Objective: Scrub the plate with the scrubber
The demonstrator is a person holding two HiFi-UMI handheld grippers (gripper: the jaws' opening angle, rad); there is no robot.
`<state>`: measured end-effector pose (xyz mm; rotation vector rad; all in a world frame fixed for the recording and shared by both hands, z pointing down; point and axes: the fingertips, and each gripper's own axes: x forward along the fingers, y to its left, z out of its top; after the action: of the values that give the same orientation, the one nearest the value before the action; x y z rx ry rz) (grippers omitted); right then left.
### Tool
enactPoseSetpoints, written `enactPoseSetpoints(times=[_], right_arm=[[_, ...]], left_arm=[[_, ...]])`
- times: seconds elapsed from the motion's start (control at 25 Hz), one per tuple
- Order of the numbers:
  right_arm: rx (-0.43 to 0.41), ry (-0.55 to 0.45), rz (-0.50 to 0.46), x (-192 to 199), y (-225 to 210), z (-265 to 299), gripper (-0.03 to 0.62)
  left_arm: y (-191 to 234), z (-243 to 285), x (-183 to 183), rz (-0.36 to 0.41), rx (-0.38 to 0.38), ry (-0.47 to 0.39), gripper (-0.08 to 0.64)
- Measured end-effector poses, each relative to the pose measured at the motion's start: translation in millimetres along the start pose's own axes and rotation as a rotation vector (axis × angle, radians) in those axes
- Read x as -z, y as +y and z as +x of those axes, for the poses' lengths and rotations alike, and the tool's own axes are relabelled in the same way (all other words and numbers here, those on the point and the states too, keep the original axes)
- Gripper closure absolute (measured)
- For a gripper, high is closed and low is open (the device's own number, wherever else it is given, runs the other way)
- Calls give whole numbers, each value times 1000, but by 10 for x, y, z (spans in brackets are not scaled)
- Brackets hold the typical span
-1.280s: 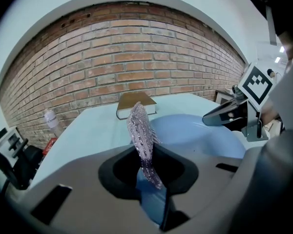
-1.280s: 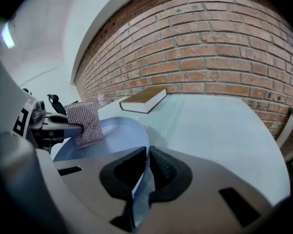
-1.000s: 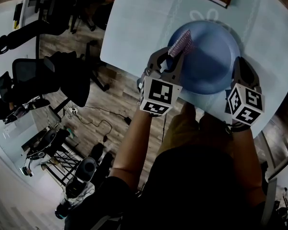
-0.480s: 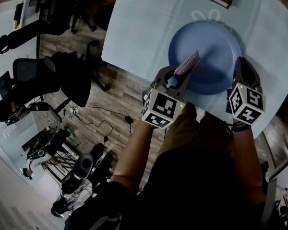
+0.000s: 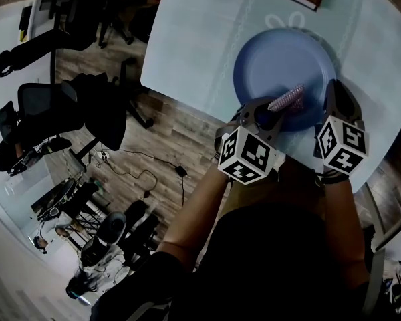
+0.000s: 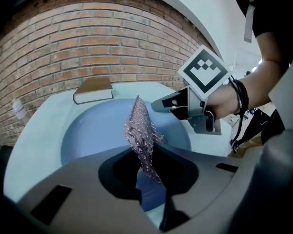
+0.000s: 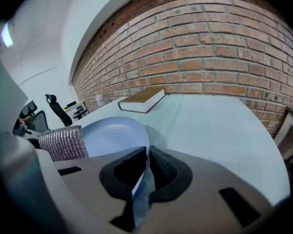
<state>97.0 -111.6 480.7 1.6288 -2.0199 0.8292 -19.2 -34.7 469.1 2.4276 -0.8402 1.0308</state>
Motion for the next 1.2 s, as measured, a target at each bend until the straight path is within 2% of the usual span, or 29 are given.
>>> enactPoseSetpoints(times=[0.16, 0.4, 0.76, 0.92, 1.2], right_arm=[[-1, -2, 0, 2, -10, 3, 545], [-5, 2, 0, -6, -10, -3, 545], [-16, 3, 0, -23, -31, -43, 545], [-23, 3, -4, -18, -44, -46, 545], [-31, 9, -8, -38, -41, -39, 545]], left_arm=[[11, 31, -10, 11, -13, 20, 482], [-64, 97, -161, 95, -30, 46, 482], [16, 367, -425, 124, -46, 33, 482], [136, 462, -526, 148, -75, 38, 482], [335, 565, -658, 146, -131, 41, 482]])
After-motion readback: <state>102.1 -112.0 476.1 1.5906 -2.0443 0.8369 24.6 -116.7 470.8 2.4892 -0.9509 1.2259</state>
